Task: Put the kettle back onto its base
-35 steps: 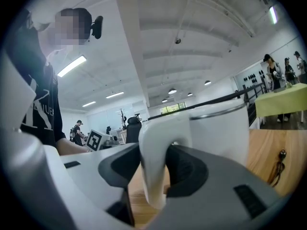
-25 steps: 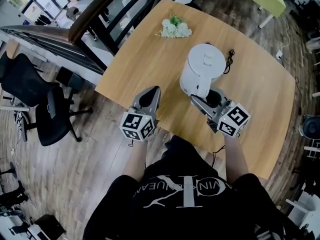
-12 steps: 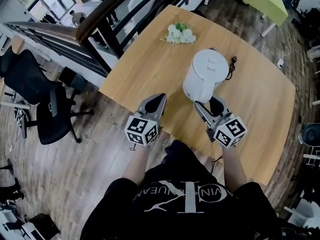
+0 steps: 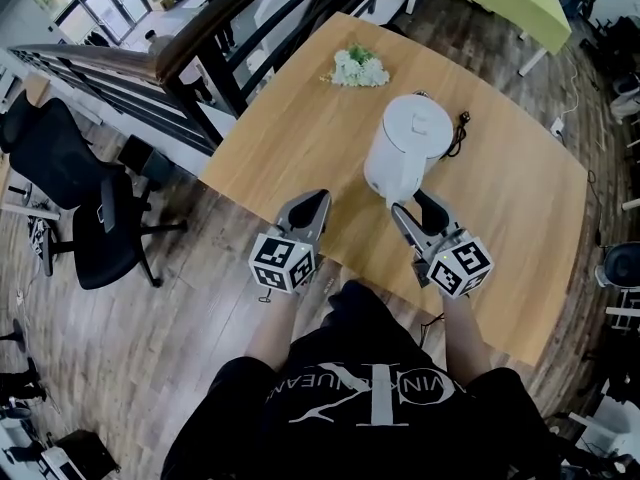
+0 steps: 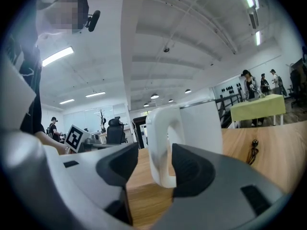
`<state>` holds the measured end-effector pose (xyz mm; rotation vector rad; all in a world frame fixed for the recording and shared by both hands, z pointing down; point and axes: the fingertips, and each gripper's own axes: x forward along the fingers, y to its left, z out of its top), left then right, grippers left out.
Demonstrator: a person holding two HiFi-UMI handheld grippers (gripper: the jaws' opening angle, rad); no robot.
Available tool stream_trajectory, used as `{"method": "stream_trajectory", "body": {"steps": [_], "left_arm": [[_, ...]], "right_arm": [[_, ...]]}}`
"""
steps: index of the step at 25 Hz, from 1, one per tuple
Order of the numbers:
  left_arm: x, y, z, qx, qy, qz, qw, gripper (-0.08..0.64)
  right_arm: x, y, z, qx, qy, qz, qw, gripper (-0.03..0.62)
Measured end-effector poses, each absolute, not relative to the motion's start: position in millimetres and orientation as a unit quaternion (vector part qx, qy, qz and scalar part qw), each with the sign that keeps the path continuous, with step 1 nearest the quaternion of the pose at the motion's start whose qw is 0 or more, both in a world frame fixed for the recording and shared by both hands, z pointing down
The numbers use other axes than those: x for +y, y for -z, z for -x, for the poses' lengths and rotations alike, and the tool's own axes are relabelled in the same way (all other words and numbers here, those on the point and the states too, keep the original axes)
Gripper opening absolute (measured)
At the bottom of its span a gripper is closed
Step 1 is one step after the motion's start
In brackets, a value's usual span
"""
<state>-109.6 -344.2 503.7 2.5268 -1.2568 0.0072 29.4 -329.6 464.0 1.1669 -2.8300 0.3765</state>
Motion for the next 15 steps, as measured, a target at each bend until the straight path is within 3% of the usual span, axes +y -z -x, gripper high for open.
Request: {"method": "stream_trajectory", "body": {"steps": [11,15], "left_arm": [[-324,-501,111,-0.439,-0.003,-0.885,0.156,0.002],[-317,-502,114,-0.440,-0.004,-0.884,0.155,0.002]], "right_arm": [[-309,-462,-42,-0.908,-0.124,-0.399,0.025,0.187],[-302,-463,-47,-0.900,-0.126,-0.416,0.021,0.135]]}}
